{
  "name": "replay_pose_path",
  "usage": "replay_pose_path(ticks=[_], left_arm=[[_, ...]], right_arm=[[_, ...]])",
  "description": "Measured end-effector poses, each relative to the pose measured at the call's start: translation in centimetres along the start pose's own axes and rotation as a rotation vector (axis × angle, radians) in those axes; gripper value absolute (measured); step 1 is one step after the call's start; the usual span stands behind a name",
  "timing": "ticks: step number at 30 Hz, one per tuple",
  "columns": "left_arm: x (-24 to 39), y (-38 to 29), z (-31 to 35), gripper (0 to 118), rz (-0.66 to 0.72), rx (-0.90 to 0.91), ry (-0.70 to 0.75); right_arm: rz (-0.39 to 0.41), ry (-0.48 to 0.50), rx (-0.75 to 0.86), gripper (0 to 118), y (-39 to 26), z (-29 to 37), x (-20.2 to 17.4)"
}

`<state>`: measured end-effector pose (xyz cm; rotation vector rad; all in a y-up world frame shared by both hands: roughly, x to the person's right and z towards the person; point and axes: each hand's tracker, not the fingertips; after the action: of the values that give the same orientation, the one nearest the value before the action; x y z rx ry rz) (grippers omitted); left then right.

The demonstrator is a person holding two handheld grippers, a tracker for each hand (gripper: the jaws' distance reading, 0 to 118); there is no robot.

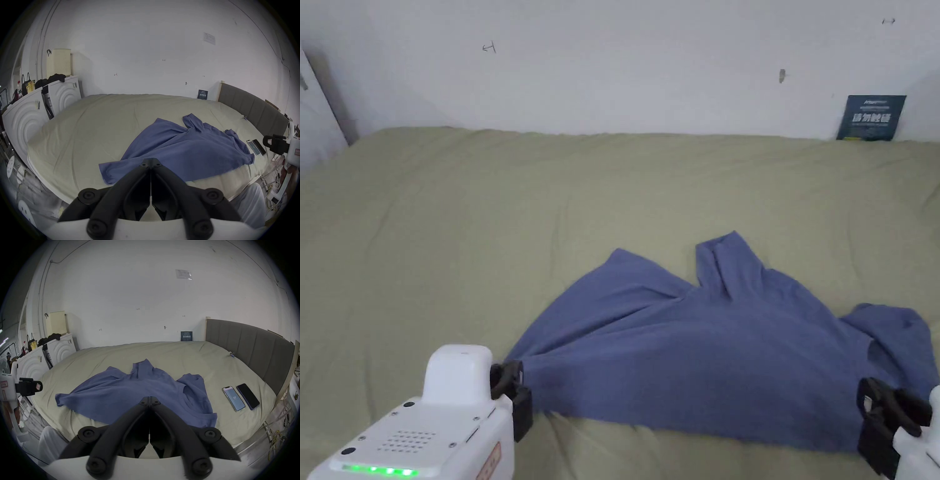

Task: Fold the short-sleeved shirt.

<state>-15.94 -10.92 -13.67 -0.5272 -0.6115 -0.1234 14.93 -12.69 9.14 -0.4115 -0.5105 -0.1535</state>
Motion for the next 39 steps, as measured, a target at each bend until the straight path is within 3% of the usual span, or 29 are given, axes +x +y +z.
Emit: replay_pose_path(ticks=[6, 12, 22, 23, 24, 25, 29, 32, 33, 34, 35, 36, 39], left_arm=[[-3.0, -2.3, 0.6, 0, 0.076, -0.048, 0.075], [-5.3, -3.1, 0.3, 0, 0.096, -0.076, 0.132], [-11.3, -1.9, -9.4, 1, 0.101, -0.204, 0.141], [-11.8, -1.5, -10.7, 35, 0.087, -0.239, 0.138], [-12.2, -1.4, -12.1, 84, 0.083, -0.285, 0.113], [-12.7, -1.4, -13.8, 118, 0.101, -0.353, 0.076], [-13.3, -2.1, -18.5, 114, 0.029, -0.382, 0.112], [-13.6, -1.2, -18.4, 110, 0.021, -0.416, 0.094], [-13.7, -1.3, -18.5, 98, 0.037, -0.446, 0.085], [-13.8, -1.4, -18.8, 69, 0.043, -0.443, 0.074], [-13.7, -1.4, -18.1, 5, 0.064, -0.419, 0.057], [-13.5, -1.3, -17.7, 0, 0.064, -0.414, 0.046], [-12.7, -1.6, -16.7, 0, 0.052, -0.407, 0.042]], right_arm=[[0.03, 0.027, -0.007, 1, -0.7, 1.1, -4.0], [0.054, 0.038, -0.012, 1, -0.9, 0.0, -4.8], [0.06, 0.073, -0.089, 1, -1.2, -2.5, -5.6], [0.062, 0.07, -0.101, 1, -1.3, -2.8, -5.4], [0.063, 0.07, -0.108, 1, -1.3, -3.1, -5.4], [0.061, 0.07, -0.114, 1, -1.3, -3.3, -5.4], [0.037, 0.072, -0.14, 1, -1.4, -4.4, -4.9], [0.027, 0.075, -0.16, 1, -1.7, -4.8, -4.5], [0.027, 0.074, -0.166, 1, -1.8, -4.9, -4.5], [0.028, 0.074, -0.169, 1, -1.9, -4.9, -4.4], [0.03, 0.074, -0.174, 1, -2.1, -4.9, -4.3], [0.031, 0.074, -0.177, 1, -2.2, -4.9, -4.1], [0.021, 0.078, -0.189, 1, -2.4, -5.2, -3.4]])
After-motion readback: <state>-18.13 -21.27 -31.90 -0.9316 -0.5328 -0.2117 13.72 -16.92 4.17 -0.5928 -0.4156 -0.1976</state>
